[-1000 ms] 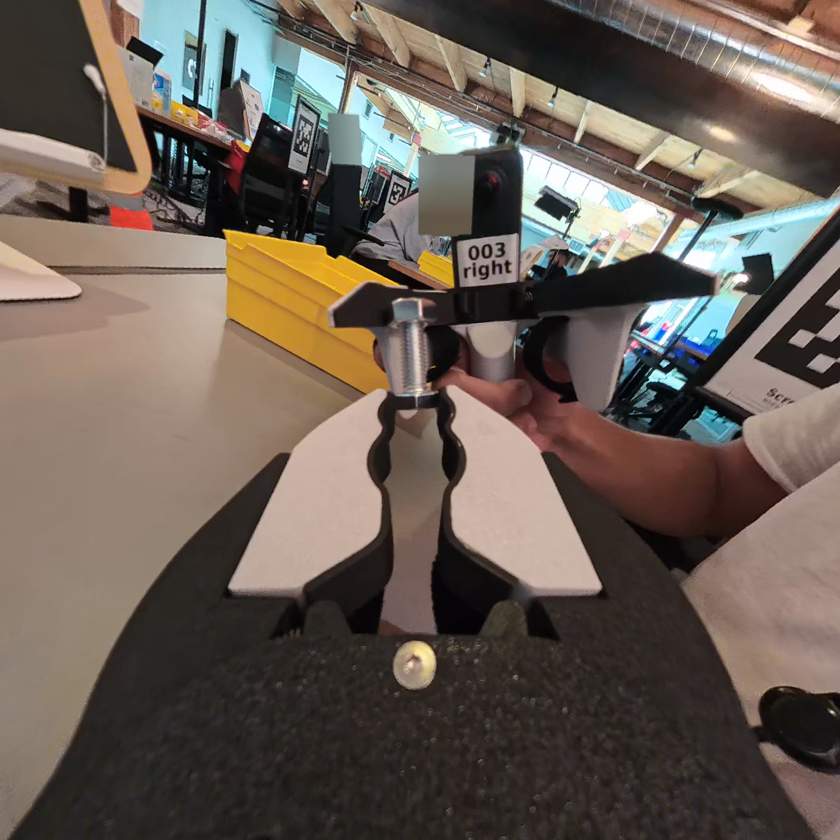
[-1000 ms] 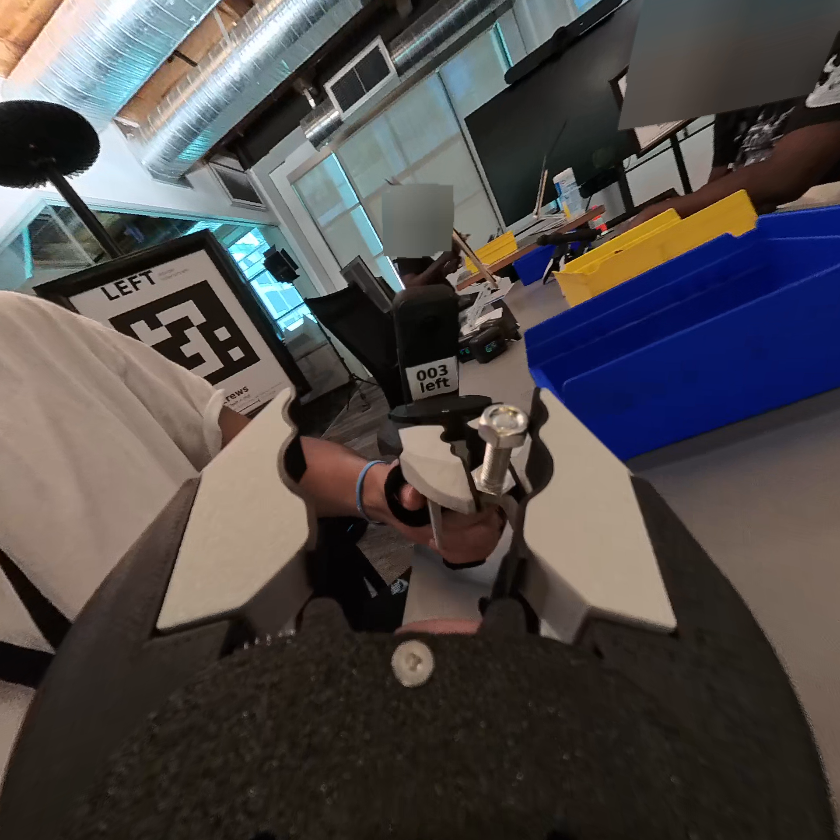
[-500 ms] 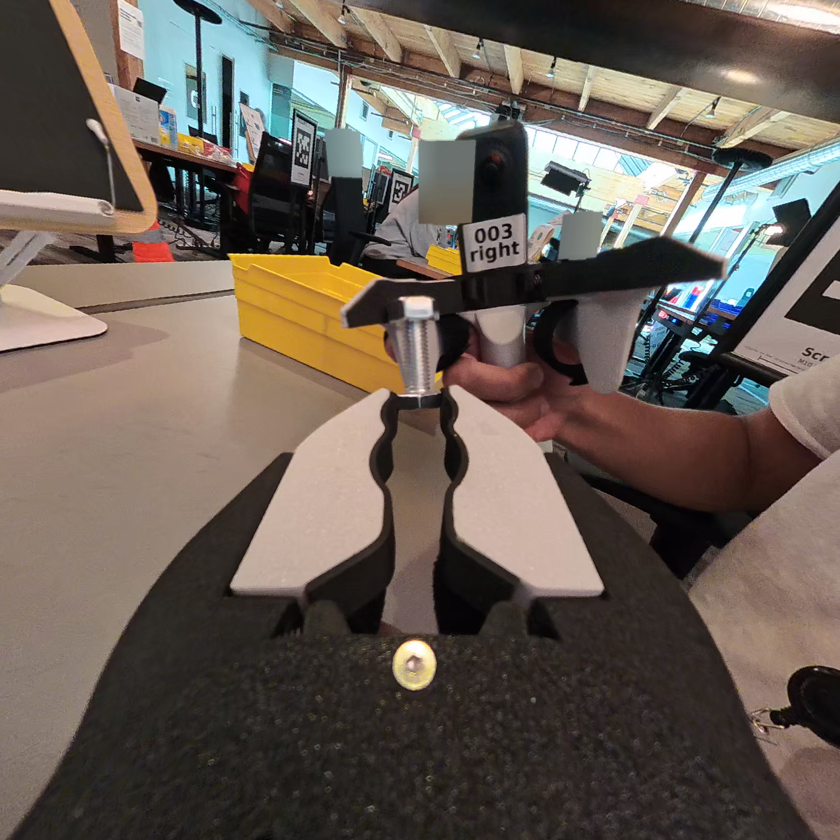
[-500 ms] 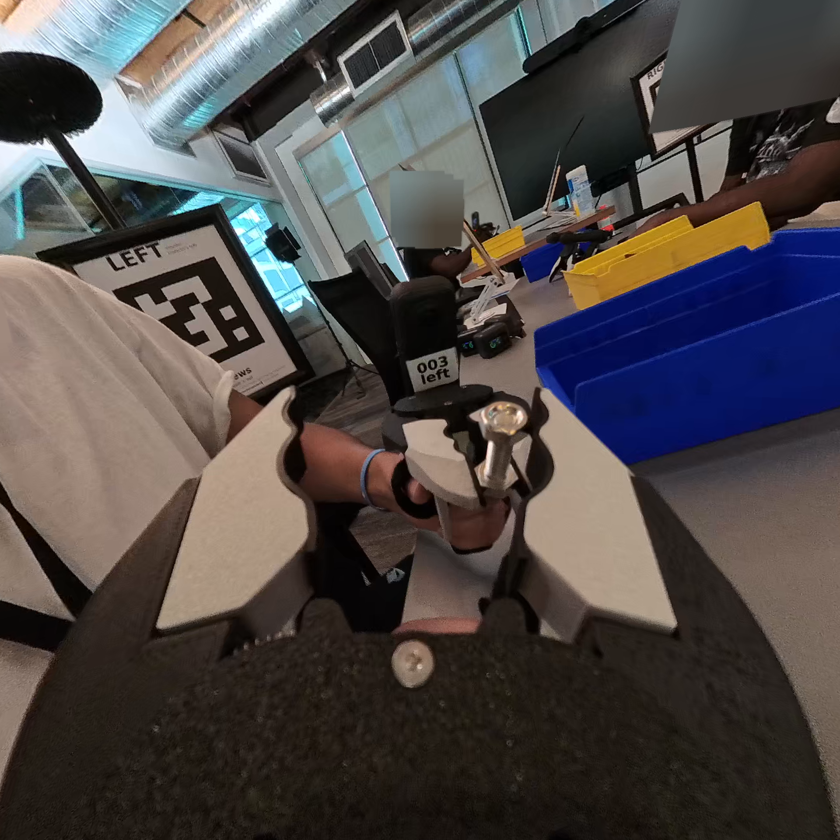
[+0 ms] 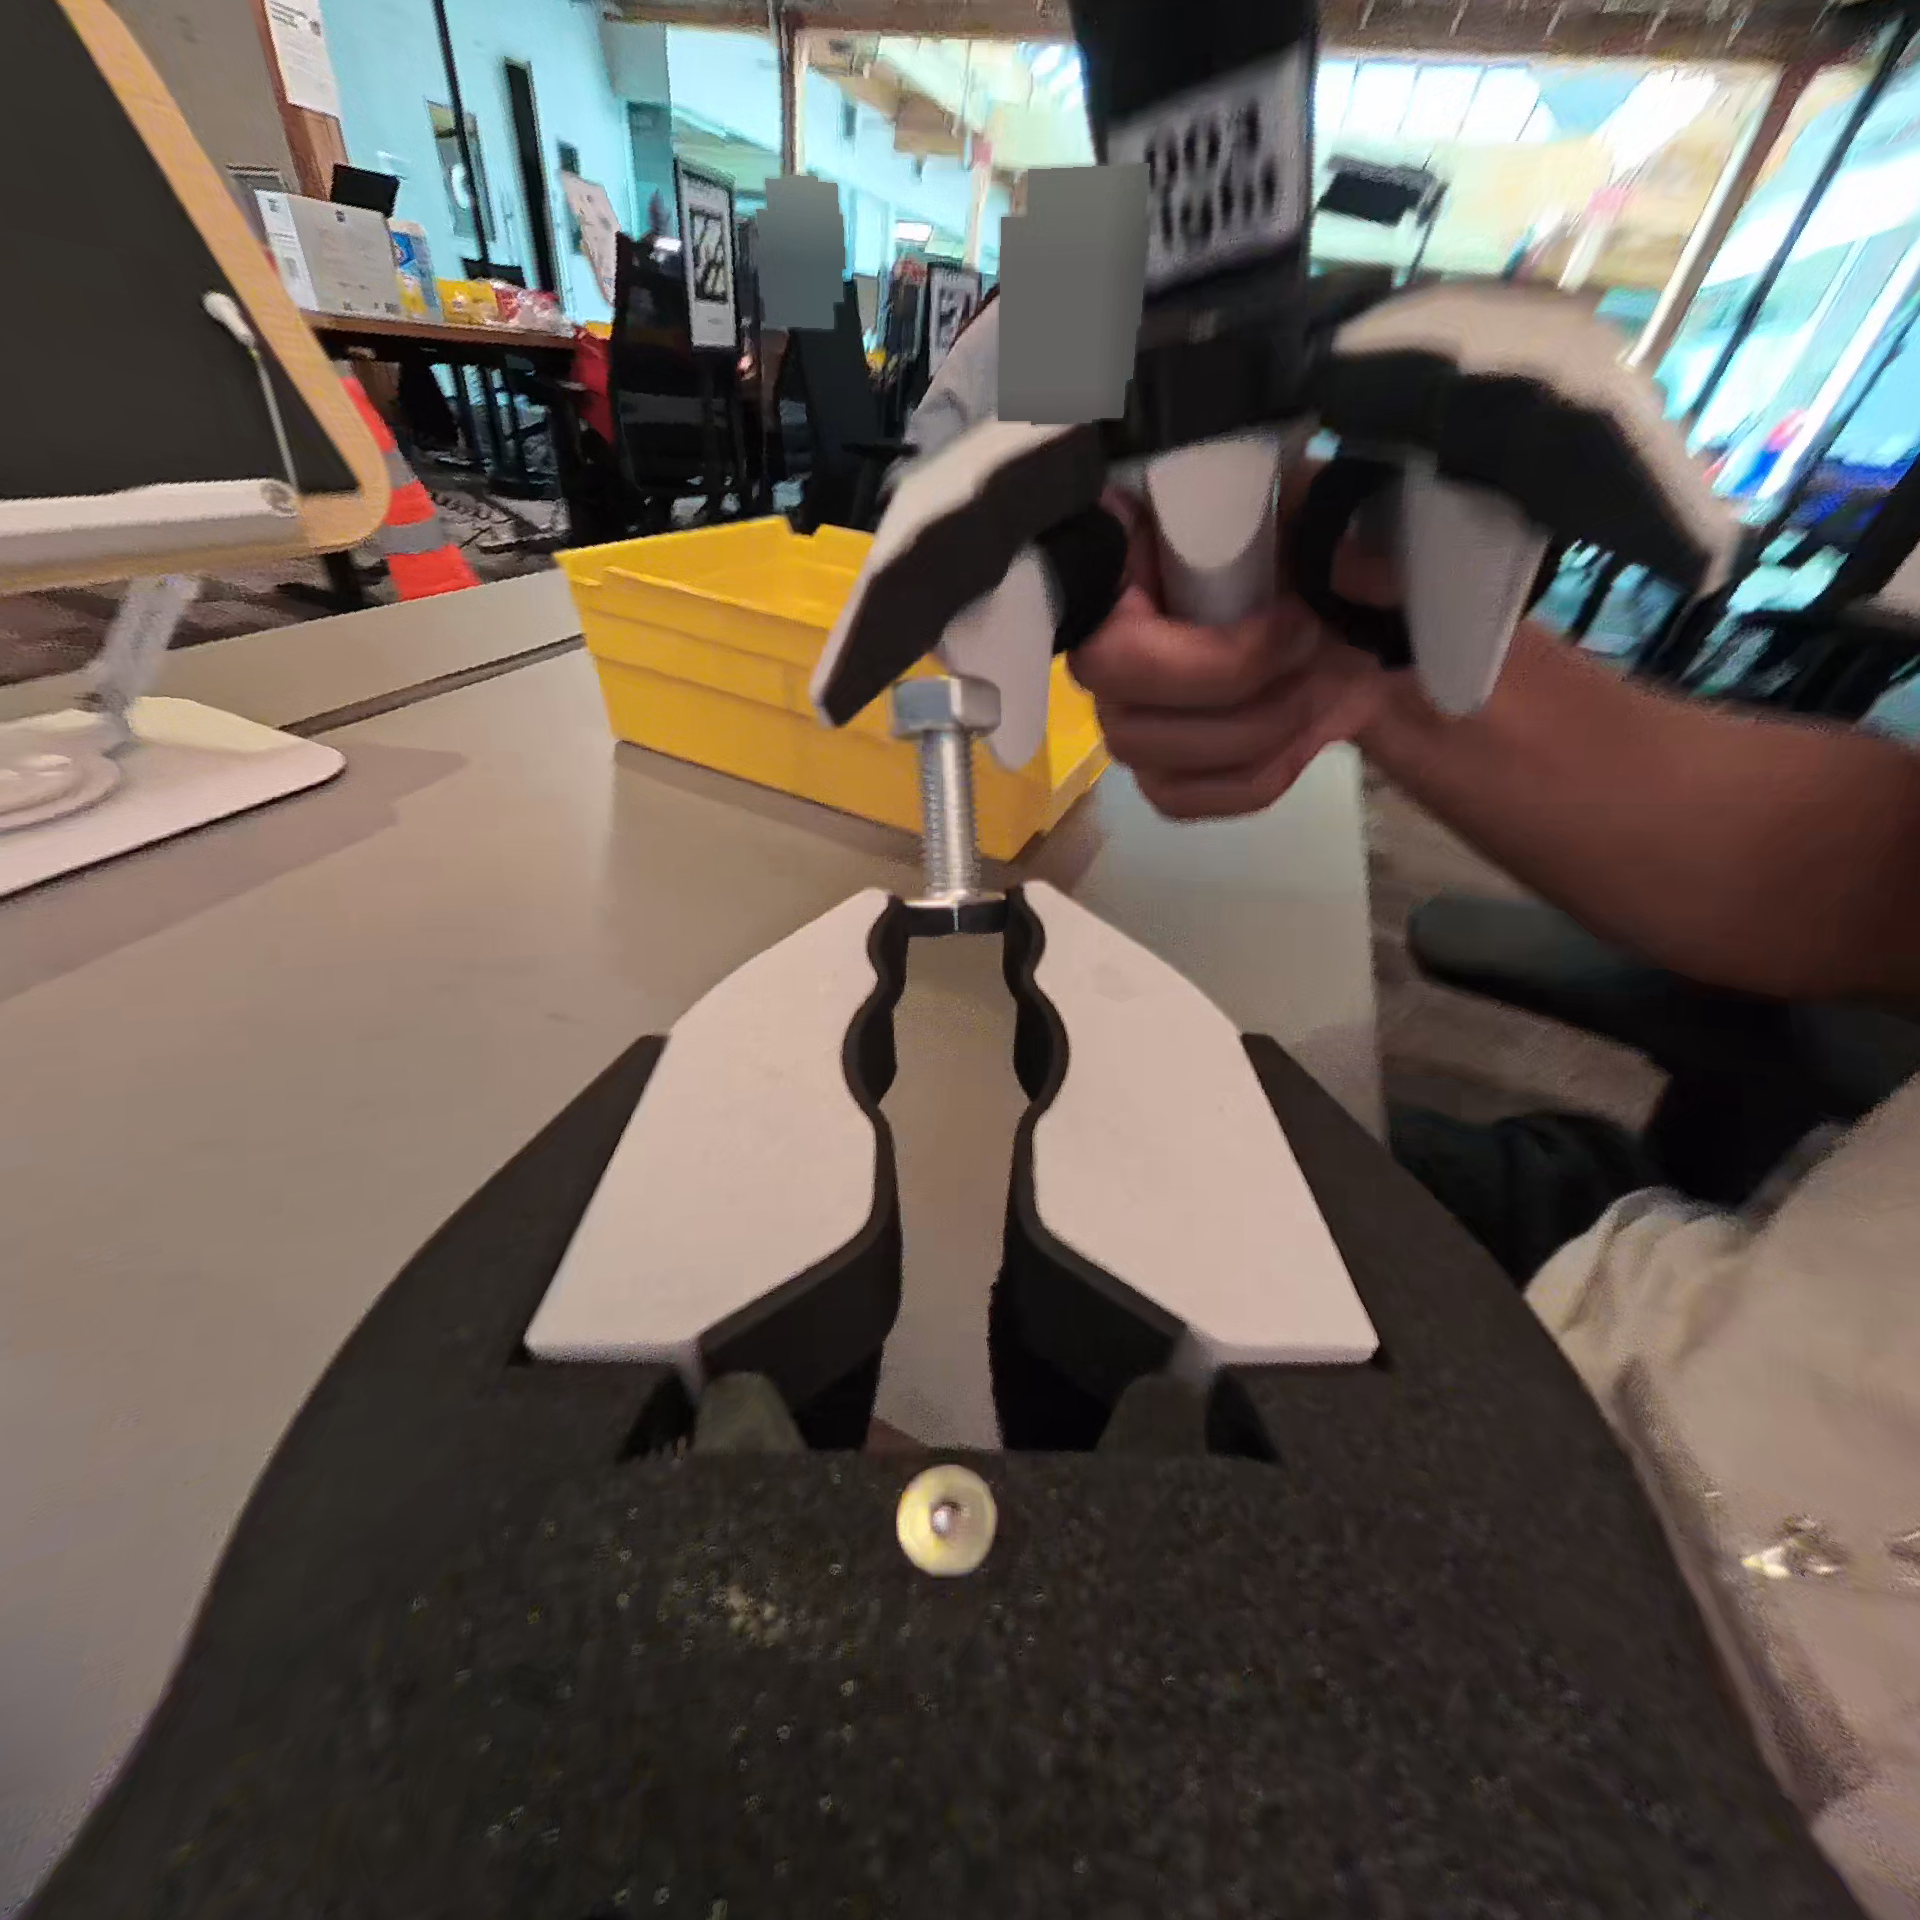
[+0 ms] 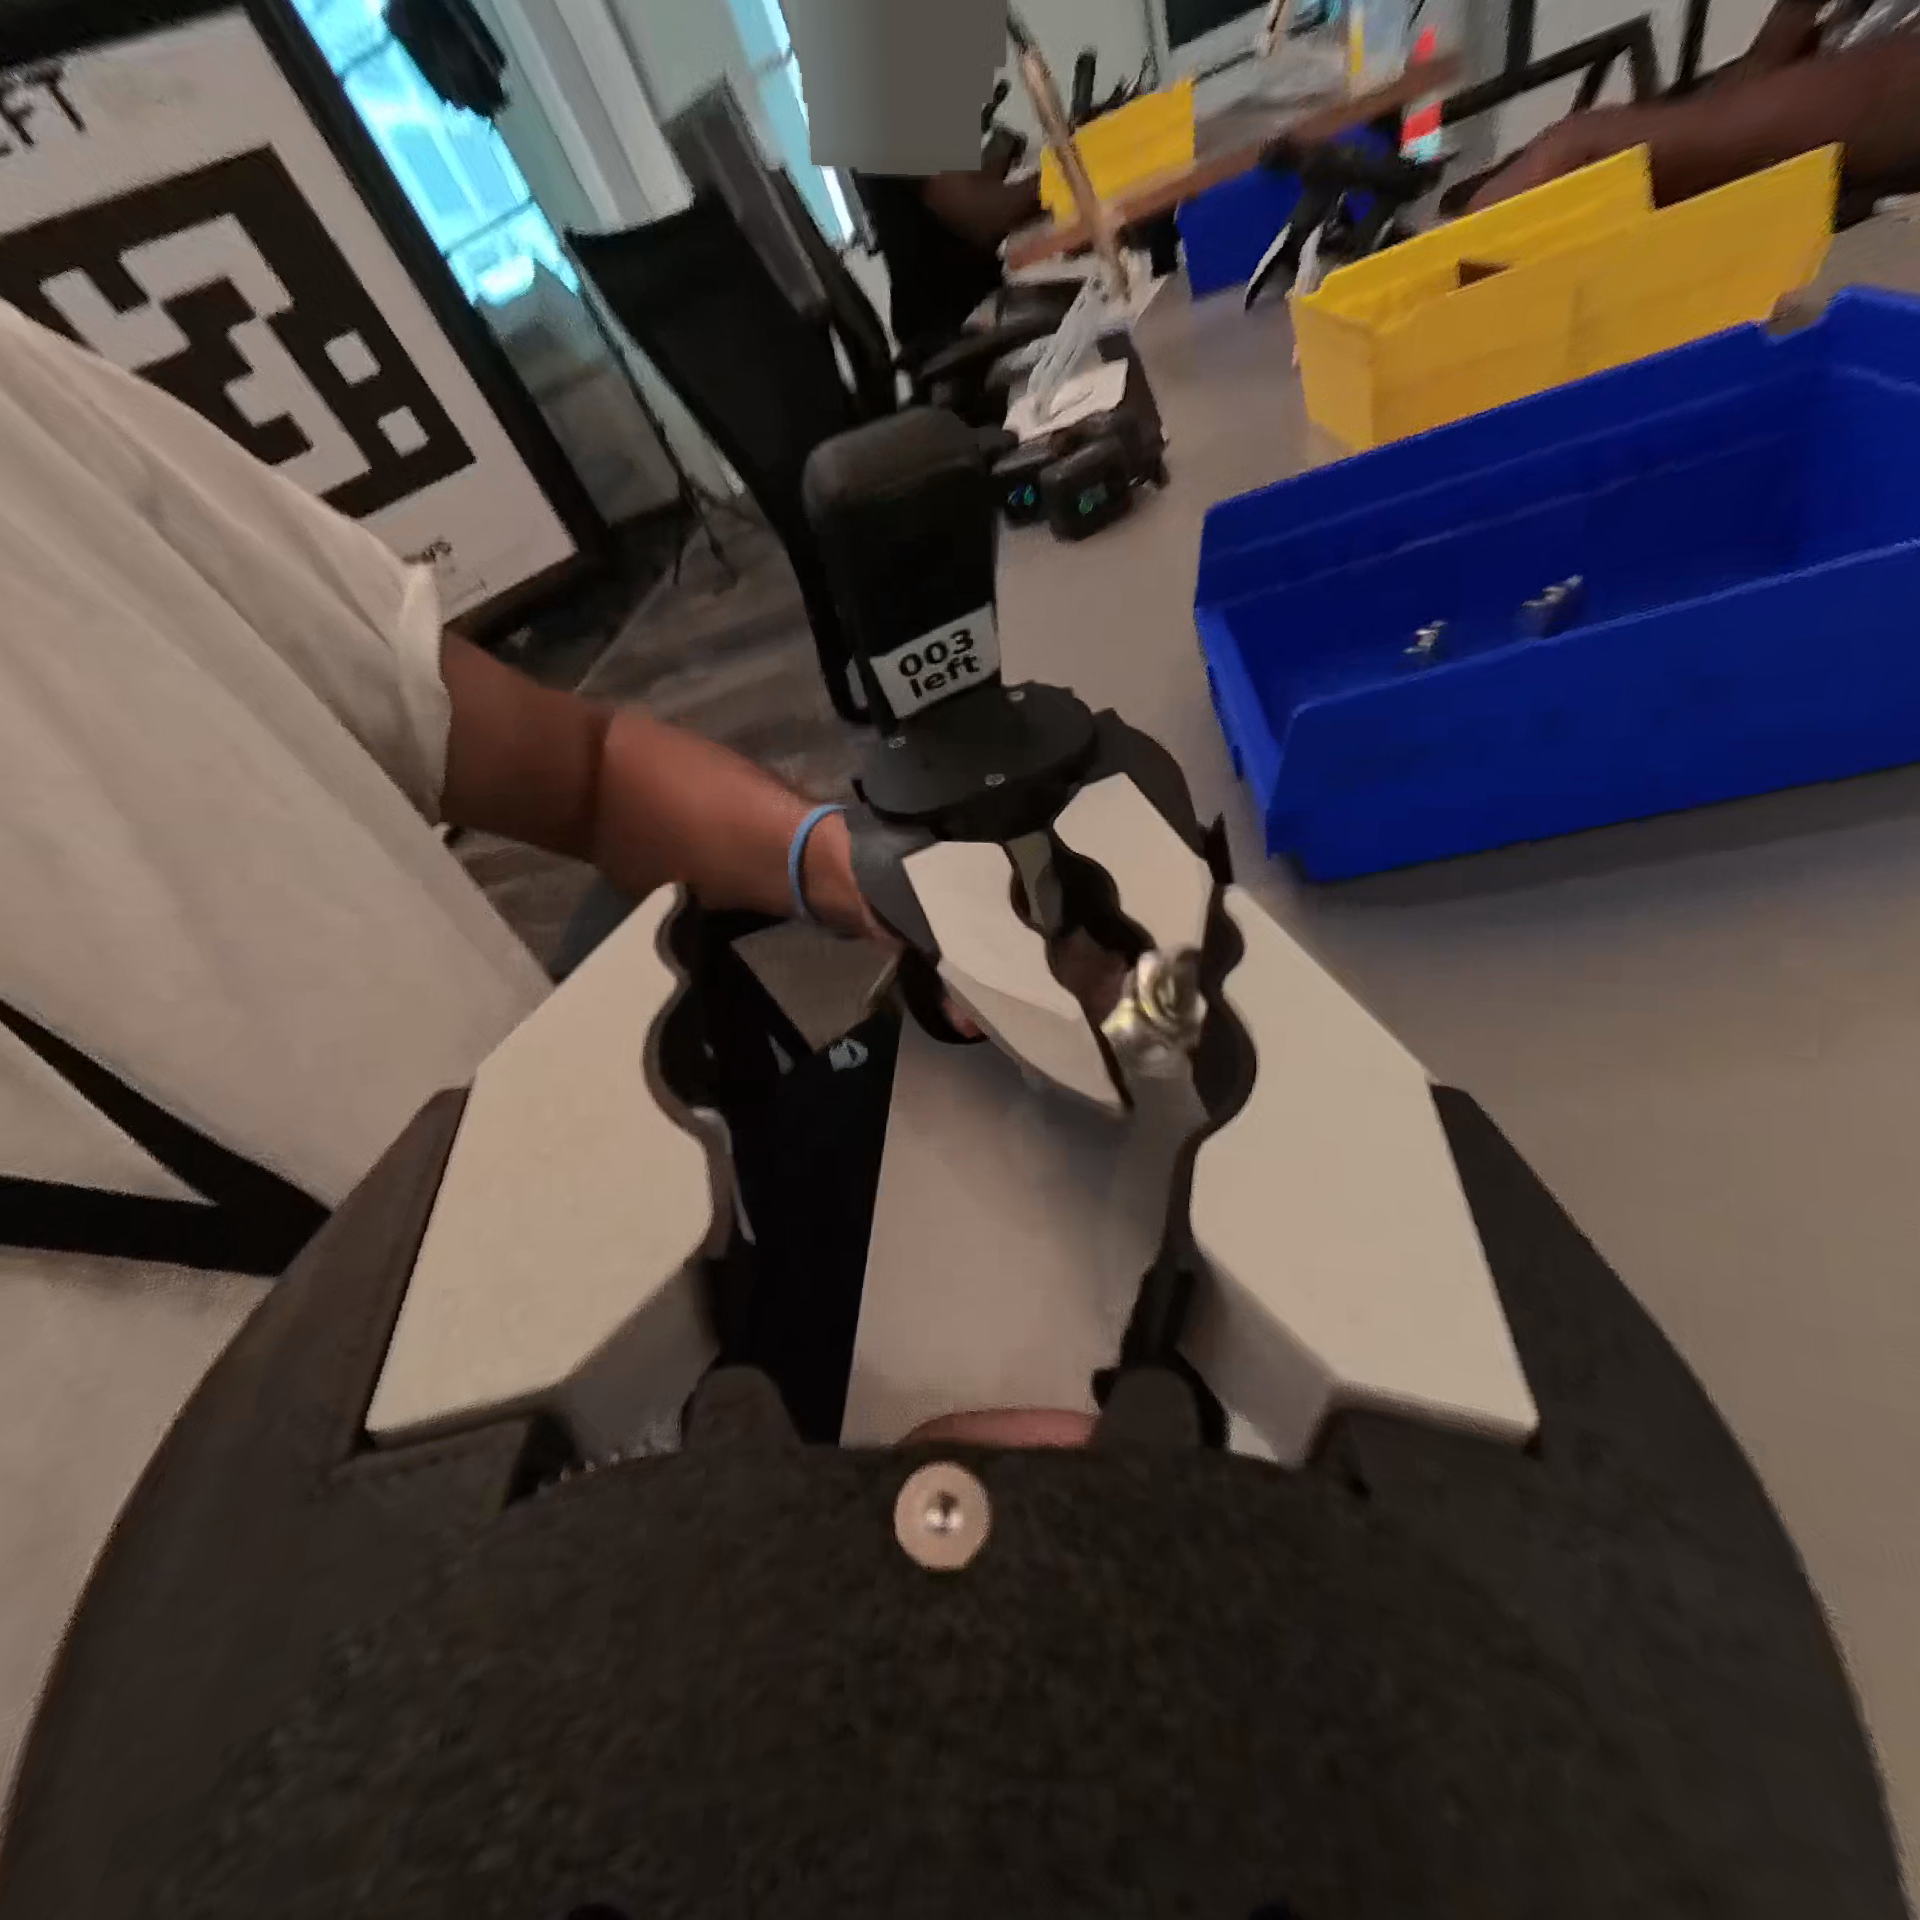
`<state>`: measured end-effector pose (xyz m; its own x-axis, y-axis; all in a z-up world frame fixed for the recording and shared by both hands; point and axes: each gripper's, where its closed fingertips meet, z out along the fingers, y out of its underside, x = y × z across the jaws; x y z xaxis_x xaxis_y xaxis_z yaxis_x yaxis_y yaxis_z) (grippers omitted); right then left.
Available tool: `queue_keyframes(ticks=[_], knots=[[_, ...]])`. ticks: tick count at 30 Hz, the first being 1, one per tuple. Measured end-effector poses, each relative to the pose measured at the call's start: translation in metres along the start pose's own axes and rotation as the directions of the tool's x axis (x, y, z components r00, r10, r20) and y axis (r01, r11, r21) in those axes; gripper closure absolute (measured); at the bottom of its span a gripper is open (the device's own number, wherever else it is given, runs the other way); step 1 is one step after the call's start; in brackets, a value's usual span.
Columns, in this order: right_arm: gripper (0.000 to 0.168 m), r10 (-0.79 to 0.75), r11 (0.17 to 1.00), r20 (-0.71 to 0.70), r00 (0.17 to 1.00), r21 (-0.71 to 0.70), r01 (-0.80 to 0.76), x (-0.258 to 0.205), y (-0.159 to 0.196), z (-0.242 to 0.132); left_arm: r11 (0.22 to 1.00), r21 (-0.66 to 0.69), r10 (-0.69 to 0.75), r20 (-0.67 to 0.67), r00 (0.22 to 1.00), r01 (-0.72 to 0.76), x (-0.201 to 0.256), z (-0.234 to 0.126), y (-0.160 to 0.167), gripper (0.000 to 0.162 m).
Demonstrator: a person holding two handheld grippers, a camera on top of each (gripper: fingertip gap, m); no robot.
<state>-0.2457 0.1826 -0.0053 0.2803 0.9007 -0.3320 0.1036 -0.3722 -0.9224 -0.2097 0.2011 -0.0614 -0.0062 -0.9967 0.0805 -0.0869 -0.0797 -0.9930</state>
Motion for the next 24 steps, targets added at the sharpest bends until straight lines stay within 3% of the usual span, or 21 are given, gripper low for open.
queue_keyframes(ticks=[4,9,14,20,24], knots=[[0.074,-0.066,0.986,-0.082,0.994,-0.159,0.052,0.011,0.004,-0.012,0.983,-0.1,0.158,0.067,0.985,-0.151,-0.005,-0.002,0.014,0.144],[0.078,-0.115,0.898,-0.091,0.989,-0.435,0.065,0.013,0.044,-0.013,0.973,-0.123,0.205,0.072,0.976,-0.195,-0.002,-0.001,0.016,0.144],[0.08,-0.174,0.888,-0.063,0.983,-0.441,0.129,0.007,0.038,0.004,0.974,-0.136,0.193,0.059,0.979,-0.184,-0.001,0.001,0.02,0.144],[0.086,-0.133,0.882,-0.124,0.983,-0.467,0.061,0.017,0.036,-0.016,0.98,-0.111,0.175,0.076,0.982,-0.166,-0.007,-0.006,0.015,0.144],[0.093,-0.107,0.834,-0.119,0.987,-0.551,0.024,0.019,0.048,-0.017,0.979,-0.111,0.18,0.071,0.981,-0.171,-0.007,-0.007,0.014,0.144]])
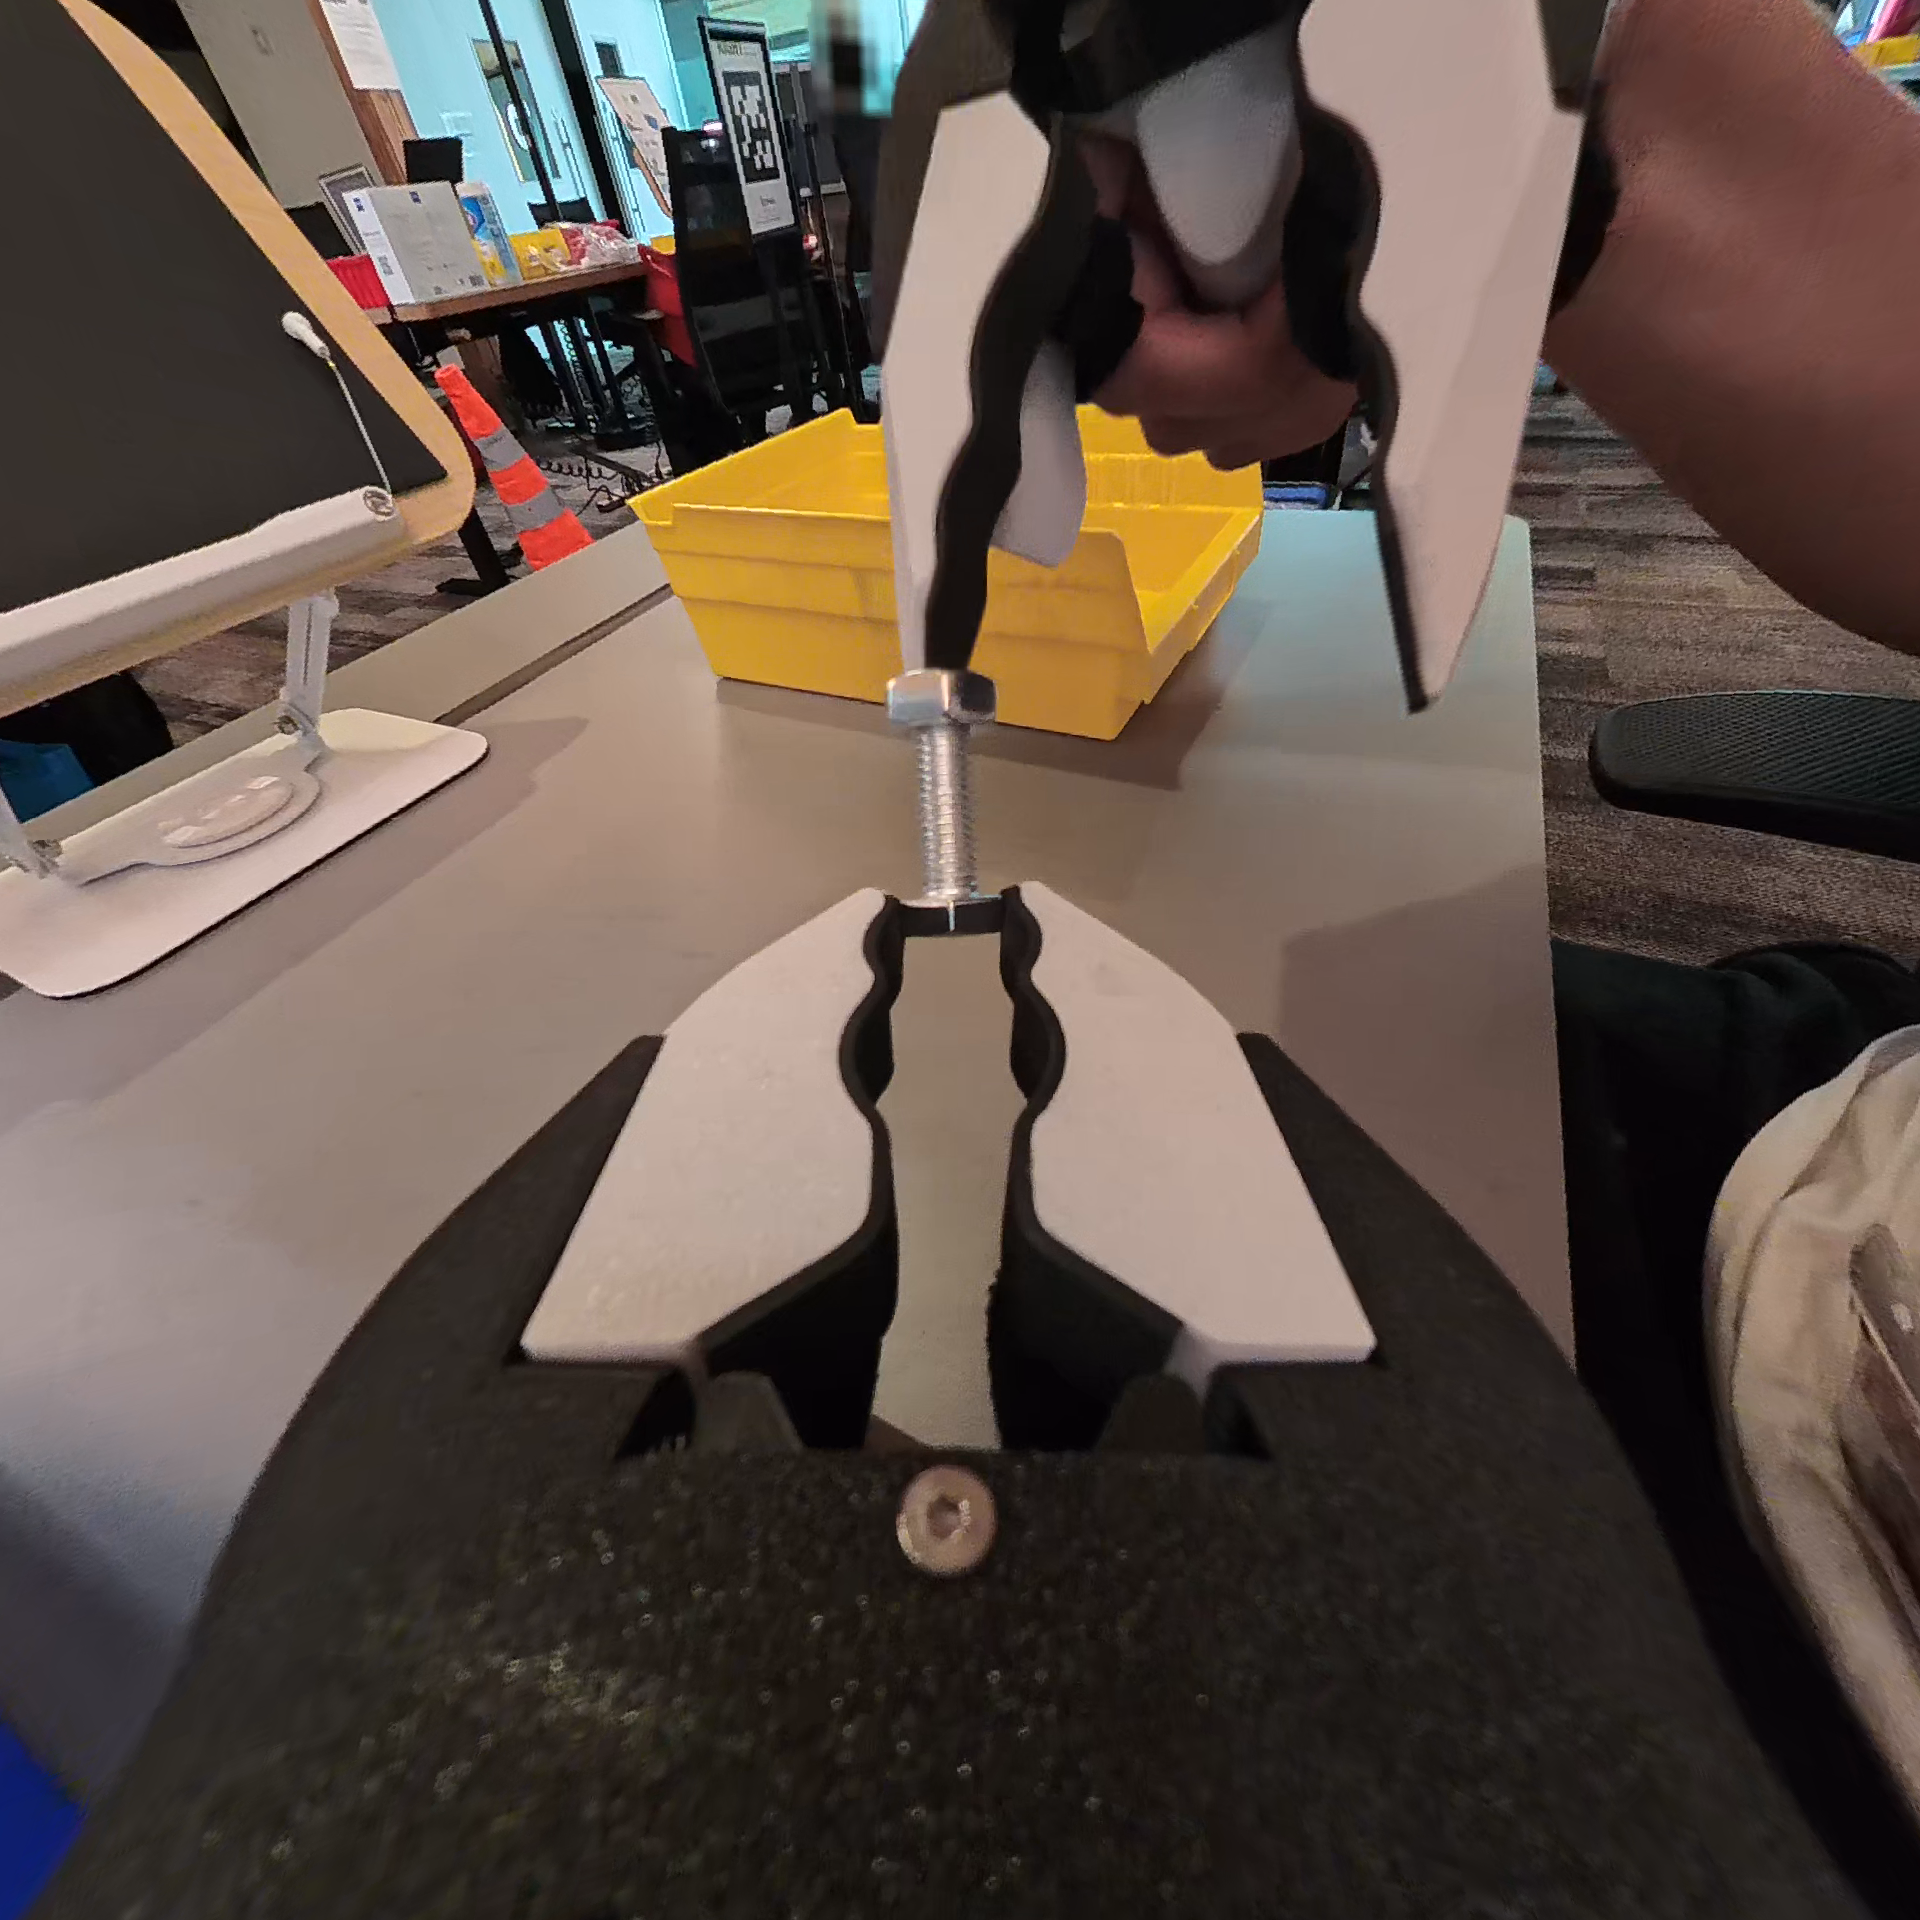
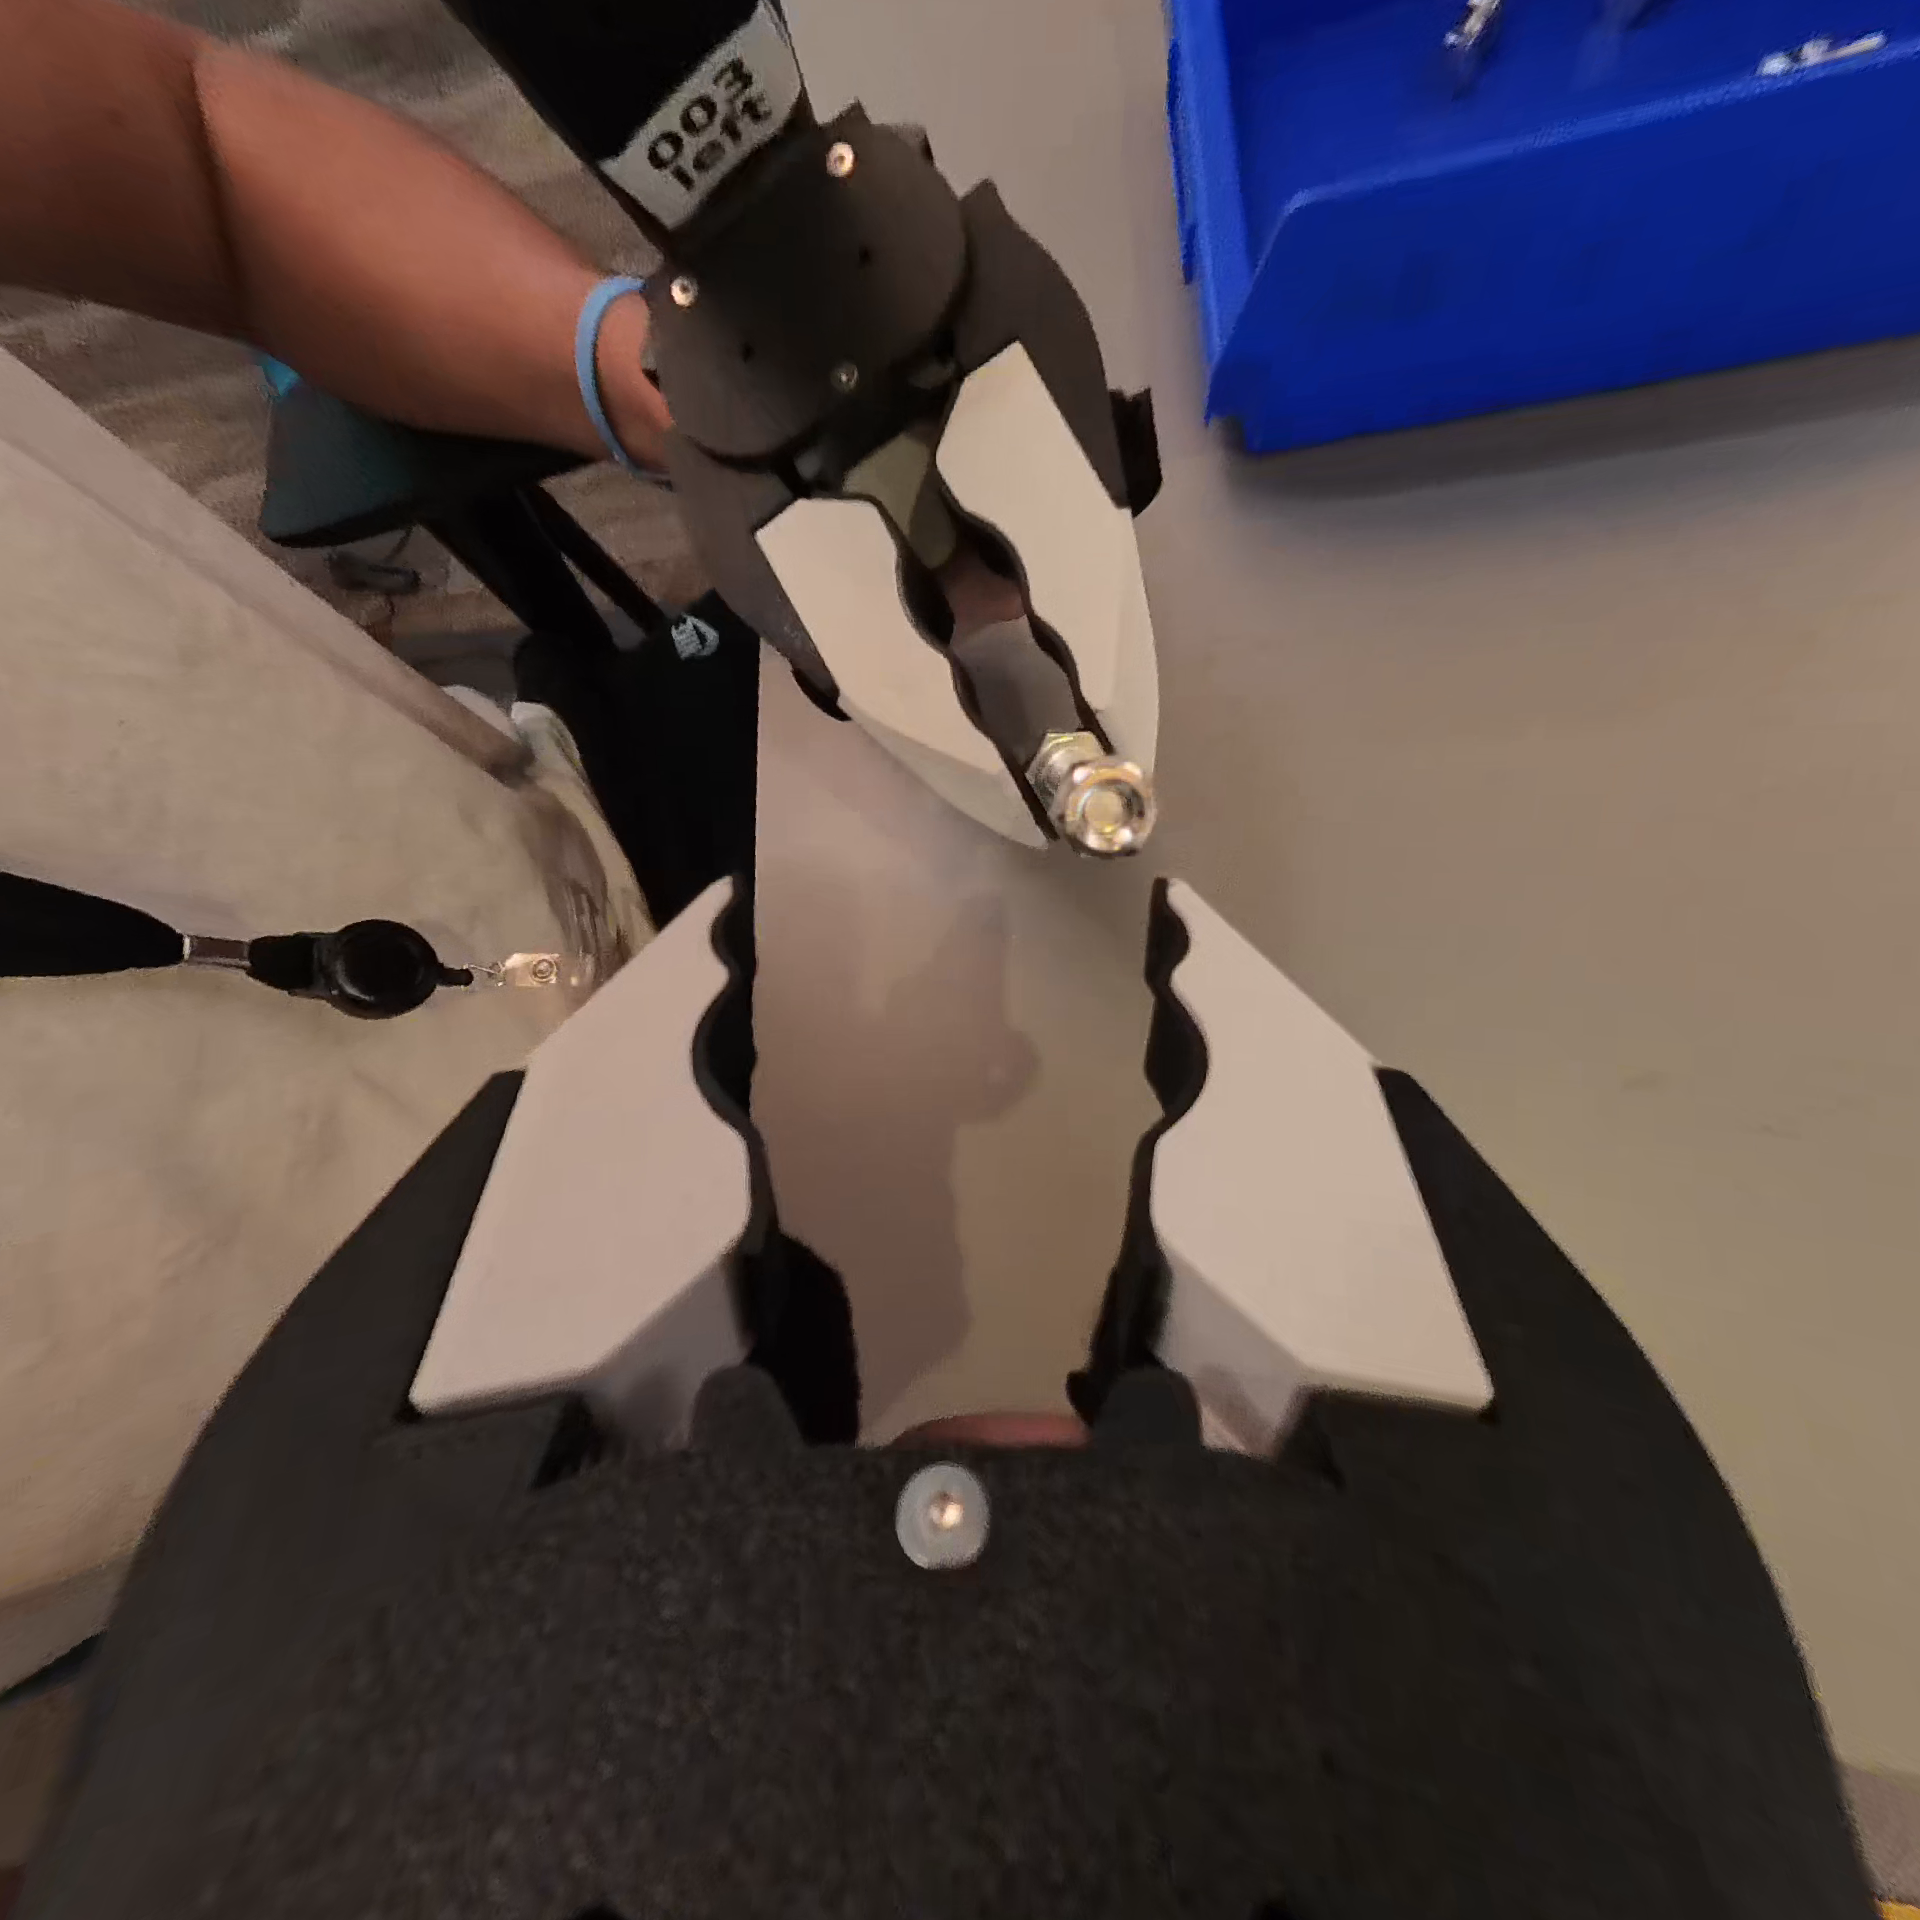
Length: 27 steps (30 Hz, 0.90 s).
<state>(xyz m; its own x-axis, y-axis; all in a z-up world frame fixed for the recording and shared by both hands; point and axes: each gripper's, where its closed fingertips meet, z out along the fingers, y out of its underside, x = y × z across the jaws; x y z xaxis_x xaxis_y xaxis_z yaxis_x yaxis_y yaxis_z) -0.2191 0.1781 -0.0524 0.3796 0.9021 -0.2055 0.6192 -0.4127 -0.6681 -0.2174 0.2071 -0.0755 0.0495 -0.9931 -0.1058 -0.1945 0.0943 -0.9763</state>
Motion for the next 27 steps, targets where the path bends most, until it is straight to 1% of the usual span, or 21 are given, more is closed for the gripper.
queue_keyframes(ticks=[3,7,10,12,15,20,25,27], knots=[[0.092,-0.044,0.999,-0.012,0.999,-0.015,0.044,0.001,-0.009,0.007,1.0,-0.002,-0.001,-0.006,1.0,0.001,0.0,0.001,0.001,0.144],[0.094,-0.087,0.993,-0.006,0.996,0.079,0.087,-0.003,-0.033,-0.001,1.0,0.003,-0.013,0.003,1.0,0.013,-0.003,-0.001,0.0,0.144],[0.094,-0.05,0.998,-0.051,0.997,0.04,0.052,0.01,-0.022,-0.008,0.999,0.022,-0.024,0.015,1.0,0.023,-0.006,-0.005,-0.003,0.144],[0.095,-0.026,1.0,-0.028,0.999,0.011,0.026,0.009,-0.016,-0.007,0.999,0.033,-0.032,0.009,0.999,0.032,-0.006,-0.005,-0.005,0.144],[0.096,-0.049,0.999,0.009,0.999,-0.003,0.049,0.001,-0.021,-0.002,0.999,0.034,-0.04,-0.003,0.999,0.04,-0.004,-0.003,-0.005,0.144],[0.095,-0.105,0.994,-0.043,0.993,0.008,0.106,0.006,-0.039,-0.004,0.997,0.049,-0.059,-0.011,0.998,0.059,-0.004,-0.004,-0.008,0.144],[0.097,-0.052,0.998,-0.036,0.998,-0.047,0.051,0.009,-0.023,-0.011,0.998,0.06,-0.02,0.039,0.999,0.018,-0.01,-0.01,-0.01,0.144],[0.098,-0.059,0.997,-0.017,0.998,-0.042,0.058,0.005,-0.024,-0.007,0.999,0.044,0.005,0.046,0.999,-0.007,-0.01,-0.009,-0.008,0.144]])
